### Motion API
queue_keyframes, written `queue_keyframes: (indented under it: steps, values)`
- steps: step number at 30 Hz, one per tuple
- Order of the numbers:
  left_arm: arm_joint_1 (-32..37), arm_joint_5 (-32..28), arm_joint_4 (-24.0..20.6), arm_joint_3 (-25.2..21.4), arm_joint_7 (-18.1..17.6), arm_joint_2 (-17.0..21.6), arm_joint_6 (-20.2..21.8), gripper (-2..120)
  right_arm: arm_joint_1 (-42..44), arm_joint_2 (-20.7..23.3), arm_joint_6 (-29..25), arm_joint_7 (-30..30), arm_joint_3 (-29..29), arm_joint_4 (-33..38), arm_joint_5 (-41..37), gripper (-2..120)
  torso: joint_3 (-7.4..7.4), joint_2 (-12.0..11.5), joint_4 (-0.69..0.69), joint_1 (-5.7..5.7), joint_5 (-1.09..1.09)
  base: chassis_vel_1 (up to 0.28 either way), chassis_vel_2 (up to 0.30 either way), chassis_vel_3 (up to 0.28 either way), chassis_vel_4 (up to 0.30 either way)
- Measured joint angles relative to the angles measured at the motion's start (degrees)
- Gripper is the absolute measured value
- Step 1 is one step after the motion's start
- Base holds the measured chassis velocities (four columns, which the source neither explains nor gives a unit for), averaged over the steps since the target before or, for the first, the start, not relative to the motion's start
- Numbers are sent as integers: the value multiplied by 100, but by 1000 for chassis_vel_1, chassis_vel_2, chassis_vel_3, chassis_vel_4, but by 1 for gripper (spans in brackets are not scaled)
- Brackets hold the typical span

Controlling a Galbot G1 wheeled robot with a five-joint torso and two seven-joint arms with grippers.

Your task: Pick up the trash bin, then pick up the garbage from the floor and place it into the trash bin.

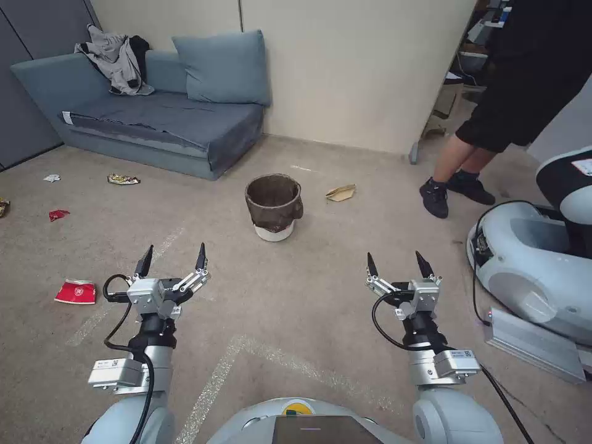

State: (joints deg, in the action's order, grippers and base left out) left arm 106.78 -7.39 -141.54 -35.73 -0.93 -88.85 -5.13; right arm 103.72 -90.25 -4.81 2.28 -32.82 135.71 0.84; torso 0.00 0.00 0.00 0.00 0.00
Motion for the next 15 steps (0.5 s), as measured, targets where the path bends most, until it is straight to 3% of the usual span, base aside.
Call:
queue_keyframes:
  steps: [15]
  values:
    - [5,-2,-17,8,12,-31,41,100,-24,19,7,13,13,-39,2,100,0,0,0,0,0,-47,63,58,-58]
